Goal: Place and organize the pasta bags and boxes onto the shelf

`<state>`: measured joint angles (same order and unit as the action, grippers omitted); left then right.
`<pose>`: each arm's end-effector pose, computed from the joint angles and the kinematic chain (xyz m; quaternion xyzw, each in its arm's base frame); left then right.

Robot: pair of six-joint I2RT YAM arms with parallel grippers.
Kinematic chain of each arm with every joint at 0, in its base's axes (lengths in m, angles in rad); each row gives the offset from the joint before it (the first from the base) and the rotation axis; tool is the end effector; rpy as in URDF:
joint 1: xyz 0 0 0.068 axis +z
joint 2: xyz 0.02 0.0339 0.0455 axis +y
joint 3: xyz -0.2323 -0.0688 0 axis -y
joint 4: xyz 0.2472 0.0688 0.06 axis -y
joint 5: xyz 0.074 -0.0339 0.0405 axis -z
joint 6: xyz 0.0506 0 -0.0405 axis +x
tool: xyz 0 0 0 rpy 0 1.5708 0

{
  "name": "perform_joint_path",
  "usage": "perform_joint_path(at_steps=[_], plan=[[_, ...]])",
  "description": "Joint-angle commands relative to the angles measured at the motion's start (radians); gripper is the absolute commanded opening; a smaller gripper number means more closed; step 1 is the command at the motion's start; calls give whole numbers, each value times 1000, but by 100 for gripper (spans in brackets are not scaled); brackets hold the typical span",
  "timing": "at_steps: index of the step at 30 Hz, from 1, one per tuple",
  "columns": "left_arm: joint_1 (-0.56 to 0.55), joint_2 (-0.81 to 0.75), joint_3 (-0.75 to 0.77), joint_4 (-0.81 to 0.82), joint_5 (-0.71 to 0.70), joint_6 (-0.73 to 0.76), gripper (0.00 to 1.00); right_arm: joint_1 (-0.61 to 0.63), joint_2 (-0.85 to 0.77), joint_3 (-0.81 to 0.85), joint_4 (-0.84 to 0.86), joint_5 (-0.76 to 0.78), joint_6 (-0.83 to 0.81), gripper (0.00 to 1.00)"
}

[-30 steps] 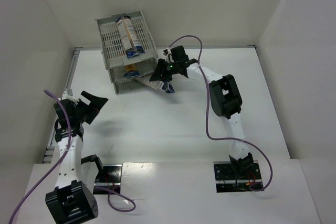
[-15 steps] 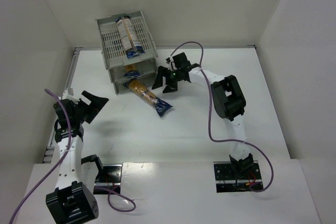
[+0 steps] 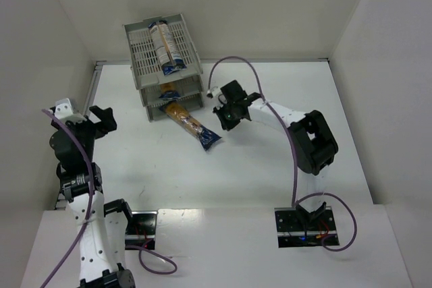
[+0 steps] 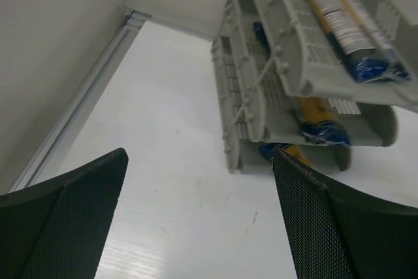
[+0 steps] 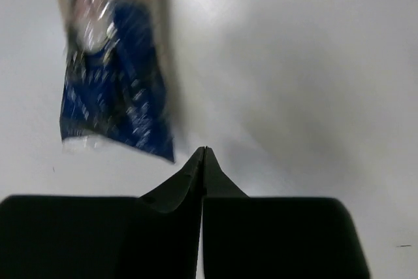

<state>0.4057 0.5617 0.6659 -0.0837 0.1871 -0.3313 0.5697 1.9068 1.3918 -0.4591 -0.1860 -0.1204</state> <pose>0.1753 0.0650 0.3252 -0.1887 0.6740 -0.0389 0.7131 0.3409 0.2295 0.1609 -0.3476 0.8864 0.1517 0.2655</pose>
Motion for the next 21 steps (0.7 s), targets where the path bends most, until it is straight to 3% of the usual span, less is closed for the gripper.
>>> perform_joint_path(at_steps=[1,8,21], plan=[[7,1,-34,-50,-110,71,99,96,-51,-69,-96,36,-237,0],[7,-17,-57,-41,-57,60,99,142,-16,-116,-37,36,-234,0],[7,-17,-75,-31,-63,78,99,232,320,393,34,58,13,0]])
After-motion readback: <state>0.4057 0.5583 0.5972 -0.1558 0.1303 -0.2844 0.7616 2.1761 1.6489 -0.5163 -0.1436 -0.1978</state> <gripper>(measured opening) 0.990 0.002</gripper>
